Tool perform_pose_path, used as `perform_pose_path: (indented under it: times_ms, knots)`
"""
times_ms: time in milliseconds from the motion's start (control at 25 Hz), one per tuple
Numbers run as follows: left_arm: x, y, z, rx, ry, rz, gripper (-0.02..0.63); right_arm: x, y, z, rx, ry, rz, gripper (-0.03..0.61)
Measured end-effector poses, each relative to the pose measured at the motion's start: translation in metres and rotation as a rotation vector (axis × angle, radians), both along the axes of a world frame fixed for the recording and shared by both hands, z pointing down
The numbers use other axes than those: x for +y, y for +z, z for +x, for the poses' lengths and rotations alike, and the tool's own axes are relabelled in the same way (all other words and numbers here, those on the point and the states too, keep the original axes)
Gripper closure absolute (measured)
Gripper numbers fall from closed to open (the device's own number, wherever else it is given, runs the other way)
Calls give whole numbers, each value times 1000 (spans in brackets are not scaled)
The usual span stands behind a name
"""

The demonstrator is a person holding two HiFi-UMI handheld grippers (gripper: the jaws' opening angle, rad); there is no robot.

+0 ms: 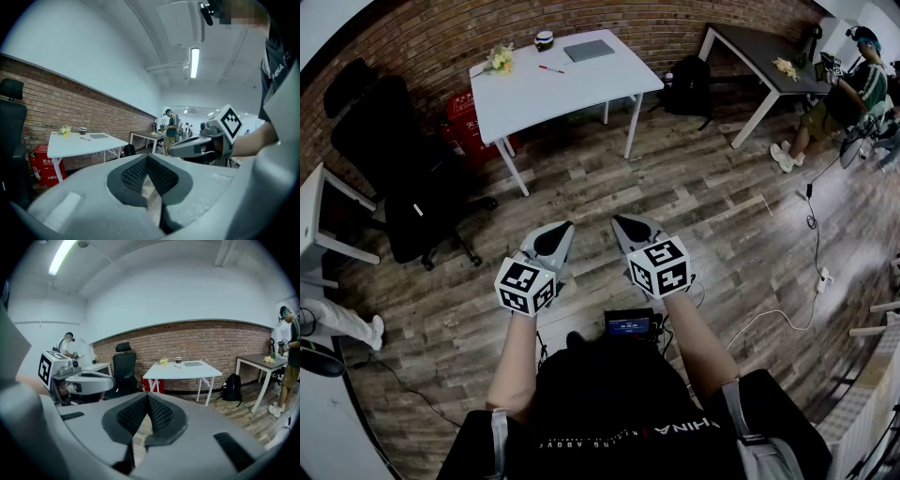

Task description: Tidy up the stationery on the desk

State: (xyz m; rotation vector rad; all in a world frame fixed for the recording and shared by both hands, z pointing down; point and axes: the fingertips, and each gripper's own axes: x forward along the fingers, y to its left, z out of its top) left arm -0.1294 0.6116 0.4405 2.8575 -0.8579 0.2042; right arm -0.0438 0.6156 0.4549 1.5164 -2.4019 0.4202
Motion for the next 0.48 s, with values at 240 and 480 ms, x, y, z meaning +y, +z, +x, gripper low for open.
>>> perform_pose_path:
  times_ms: [240, 480]
  knots:
    - [1, 1, 3, -5, -12, -13, 611, 2, -1, 5, -3, -2, -2, 570]
    - [3, 4, 10, -13, -10, -15, 611, 6, 2, 5, 13, -31, 4, 569]
